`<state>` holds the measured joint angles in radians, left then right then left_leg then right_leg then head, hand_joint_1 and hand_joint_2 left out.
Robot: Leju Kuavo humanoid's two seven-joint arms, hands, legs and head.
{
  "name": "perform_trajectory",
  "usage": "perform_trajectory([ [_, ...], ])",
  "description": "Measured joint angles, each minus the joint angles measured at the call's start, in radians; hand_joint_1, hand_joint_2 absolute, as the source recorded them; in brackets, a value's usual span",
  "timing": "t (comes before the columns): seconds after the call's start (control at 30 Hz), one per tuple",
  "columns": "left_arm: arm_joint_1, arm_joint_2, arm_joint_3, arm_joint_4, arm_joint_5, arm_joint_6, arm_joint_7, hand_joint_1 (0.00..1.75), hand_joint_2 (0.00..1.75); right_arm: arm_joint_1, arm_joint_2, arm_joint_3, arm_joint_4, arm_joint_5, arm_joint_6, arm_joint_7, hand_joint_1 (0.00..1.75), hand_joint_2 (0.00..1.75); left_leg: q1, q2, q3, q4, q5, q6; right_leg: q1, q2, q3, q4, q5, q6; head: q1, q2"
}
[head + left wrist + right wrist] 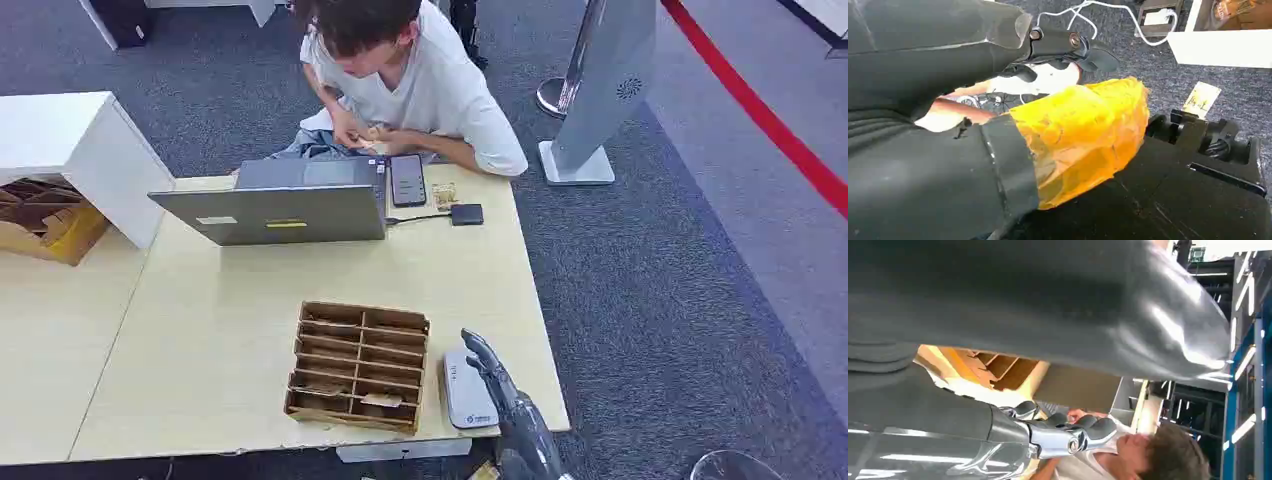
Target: Pass the card to the sensor for recognition and then transmit it.
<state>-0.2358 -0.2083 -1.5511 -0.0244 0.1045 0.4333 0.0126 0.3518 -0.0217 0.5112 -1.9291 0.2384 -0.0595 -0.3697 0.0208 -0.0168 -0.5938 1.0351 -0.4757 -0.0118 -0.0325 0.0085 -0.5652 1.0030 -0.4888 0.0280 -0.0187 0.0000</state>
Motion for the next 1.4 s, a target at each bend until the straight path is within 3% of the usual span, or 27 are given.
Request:
perform_trajectory([
  [0.53,0.0,0.0,0.0,0.0,-0.022,-0.022,0.024,0.0,0.0,0.005,0.0,0.0,0.0,0.004,-0.003,0.0,0.0,0.0,0.0,0.0,0.0,0.0,0.0,0.0,0.0,0.0,0.0,0.0,0.0,0.0,0.0,0.0],
  [1.17,0.0,0.0,0.0,0.0,-0.019,-0.015,0.011,0.0,0.0,-0.002,-0.002,0.0,0.0,0.004,0.006,0.0,0.0,0.0,0.0,0.0,0.0,0.0,0.0,0.0,0.0,0.0,0.0,0.0,0.0,0.0,0.0,0.0],
  [1.2,0.0,0.0,0.0,0.0,-0.015,-0.013,0.008,0.0,0.0,-0.003,-0.002,0.0,0.0,0.004,0.006,0.0,0.0,1.75,0.0,0.0,0.0,0.0,0.0,0.0,0.0,0.0,0.0,0.0,0.0,0.0,0.0,0.0],
  [1.4,0.0,0.0,0.0,0.0,-0.012,-0.007,0.003,0.0,0.0,-0.019,-0.002,0.001,0.0,0.072,-0.007,0.004,0.0,1.75,0.0,0.0,0.0,0.0,0.0,0.0,0.0,0.0,0.0,0.0,0.0,0.0,0.0,0.0],
])
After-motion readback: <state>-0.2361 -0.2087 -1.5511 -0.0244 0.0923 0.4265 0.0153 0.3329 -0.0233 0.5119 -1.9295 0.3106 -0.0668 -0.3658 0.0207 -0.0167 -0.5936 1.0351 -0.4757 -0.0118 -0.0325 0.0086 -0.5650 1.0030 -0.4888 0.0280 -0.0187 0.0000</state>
